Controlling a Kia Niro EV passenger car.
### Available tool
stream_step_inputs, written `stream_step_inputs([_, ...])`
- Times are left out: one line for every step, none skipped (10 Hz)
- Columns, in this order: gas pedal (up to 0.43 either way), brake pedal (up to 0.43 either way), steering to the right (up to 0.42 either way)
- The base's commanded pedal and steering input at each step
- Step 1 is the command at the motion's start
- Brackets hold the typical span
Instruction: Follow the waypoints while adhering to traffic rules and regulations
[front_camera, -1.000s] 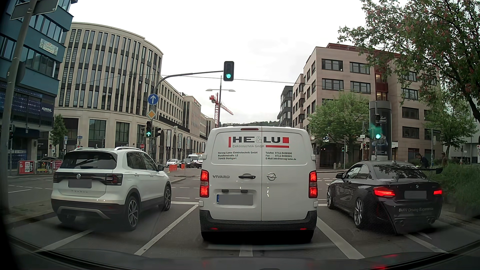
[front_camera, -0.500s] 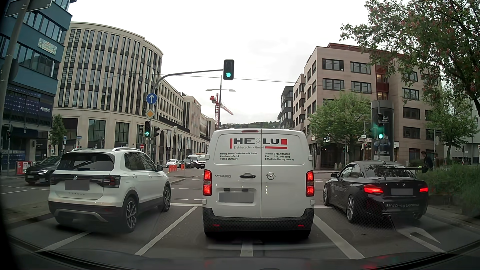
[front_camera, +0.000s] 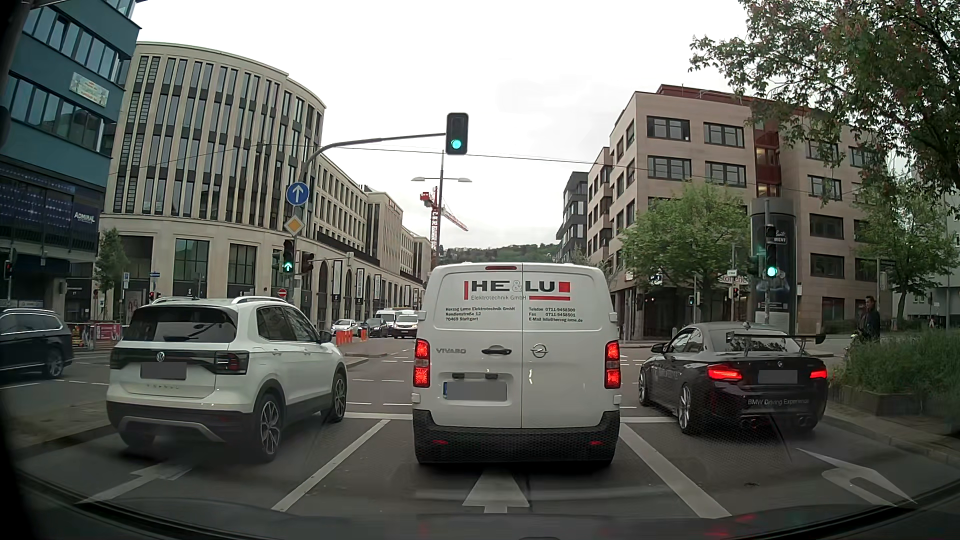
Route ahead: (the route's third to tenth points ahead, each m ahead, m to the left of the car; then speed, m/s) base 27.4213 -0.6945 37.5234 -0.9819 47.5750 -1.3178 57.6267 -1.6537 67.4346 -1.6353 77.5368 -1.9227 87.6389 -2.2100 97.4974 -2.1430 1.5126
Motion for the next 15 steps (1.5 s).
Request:
stream_step_inputs([0.138, 0.000, -0.004])
stream_step_inputs([0.169, 0.000, -0.004])
stream_step_inputs([0.177, 0.000, -0.004])
stream_step_inputs([0.177, 0.000, -0.003])
stream_step_inputs([0.209, 0.000, 0.001])
stream_step_inputs([0.248, 0.000, 0.004])
stream_step_inputs([0.248, 0.000, 0.004])
stream_step_inputs([0.248, 0.000, 0.004])
stream_step_inputs([0.248, 0.000, 0.004])
stream_step_inputs([0.248, 0.000, 0.004])
stream_step_inputs([0.248, 0.000, 0.004])
stream_step_inputs([0.248, 0.000, 0.004])
stream_step_inputs([0.248, 0.000, 0.004])
stream_step_inputs([0.248, 0.000, 0.004])
stream_step_inputs([0.248, 0.000, 0.004])
